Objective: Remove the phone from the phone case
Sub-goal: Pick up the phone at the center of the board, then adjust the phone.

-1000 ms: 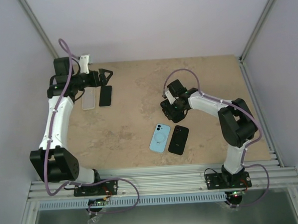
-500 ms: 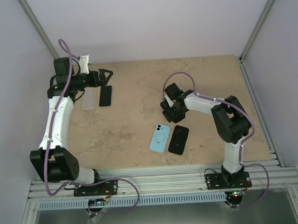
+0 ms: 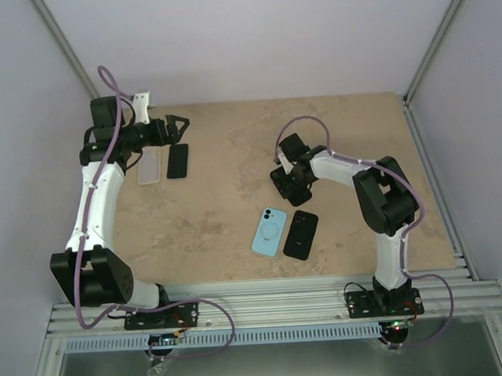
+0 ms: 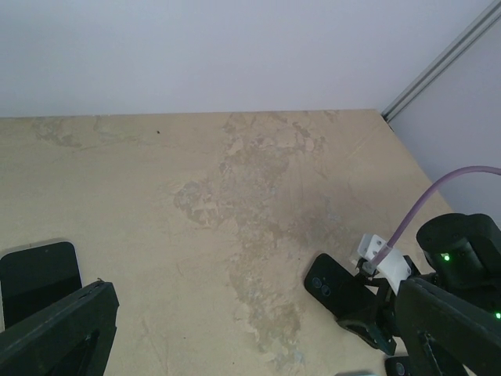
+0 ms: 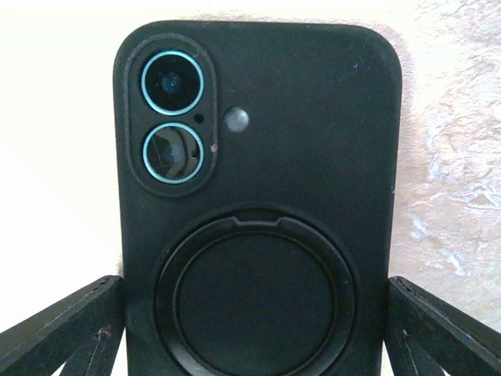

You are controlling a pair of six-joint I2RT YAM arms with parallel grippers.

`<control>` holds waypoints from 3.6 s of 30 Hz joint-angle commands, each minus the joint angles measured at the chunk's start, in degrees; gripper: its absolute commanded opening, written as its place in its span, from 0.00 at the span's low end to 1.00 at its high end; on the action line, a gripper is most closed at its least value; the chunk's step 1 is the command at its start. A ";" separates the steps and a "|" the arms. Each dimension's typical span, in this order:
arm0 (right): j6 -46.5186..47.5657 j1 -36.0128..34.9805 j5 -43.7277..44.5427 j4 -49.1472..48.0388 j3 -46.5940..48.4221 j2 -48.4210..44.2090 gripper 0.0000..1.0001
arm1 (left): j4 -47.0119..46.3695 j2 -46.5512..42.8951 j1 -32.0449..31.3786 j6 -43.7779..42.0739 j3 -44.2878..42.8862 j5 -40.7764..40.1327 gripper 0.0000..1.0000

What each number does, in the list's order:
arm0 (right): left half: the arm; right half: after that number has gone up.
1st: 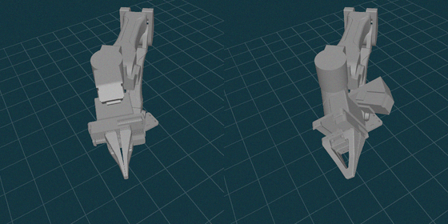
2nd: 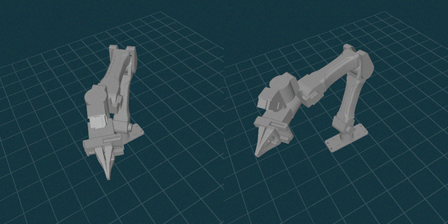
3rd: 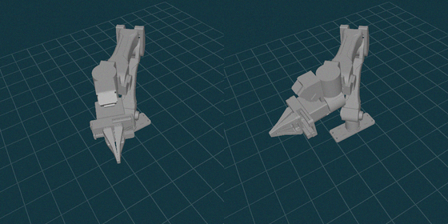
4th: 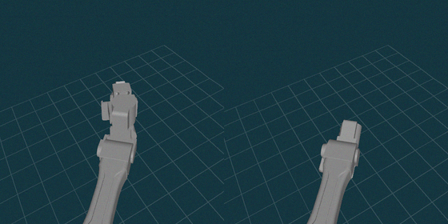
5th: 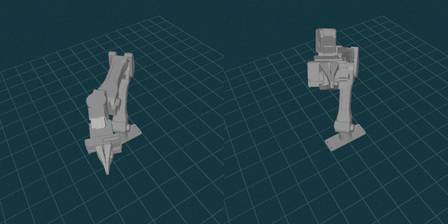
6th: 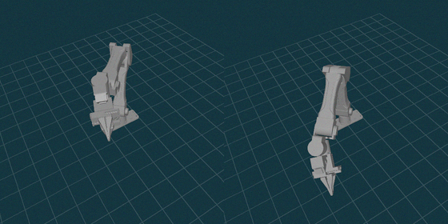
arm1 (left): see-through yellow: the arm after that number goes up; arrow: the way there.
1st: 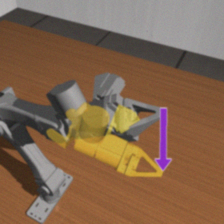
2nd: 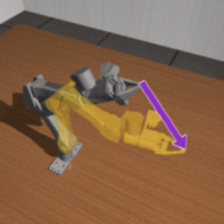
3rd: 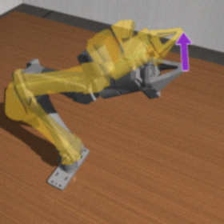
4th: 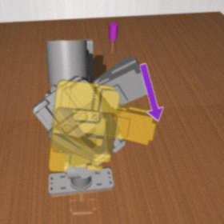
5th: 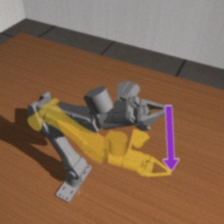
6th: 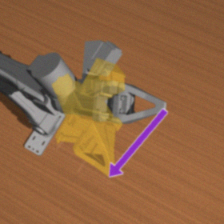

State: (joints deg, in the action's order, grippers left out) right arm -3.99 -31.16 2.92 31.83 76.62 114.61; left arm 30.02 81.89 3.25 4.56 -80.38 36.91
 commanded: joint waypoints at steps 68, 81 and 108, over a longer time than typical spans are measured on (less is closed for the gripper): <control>29.31 -4.05 -69.57 25.38 12.83 -15.64 0.40 | 29.53 -18.56 -19.78 -92.15 11.96 12.96 0.84; 37.36 -8.62 -72.16 32.39 15.23 -16.53 0.37 | 28.15 -19.44 -24.54 -91.34 12.47 11.76 0.57; 42.99 -6.30 -65.94 33.94 18.17 -20.81 0.97 | 43.12 -14.18 -25.48 -88.08 6.05 14.62 0.00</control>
State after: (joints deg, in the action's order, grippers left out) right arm 37.45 -38.70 -68.16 70.19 93.32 98.43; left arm 66.35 64.84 -22.35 -86.35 -71.11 48.18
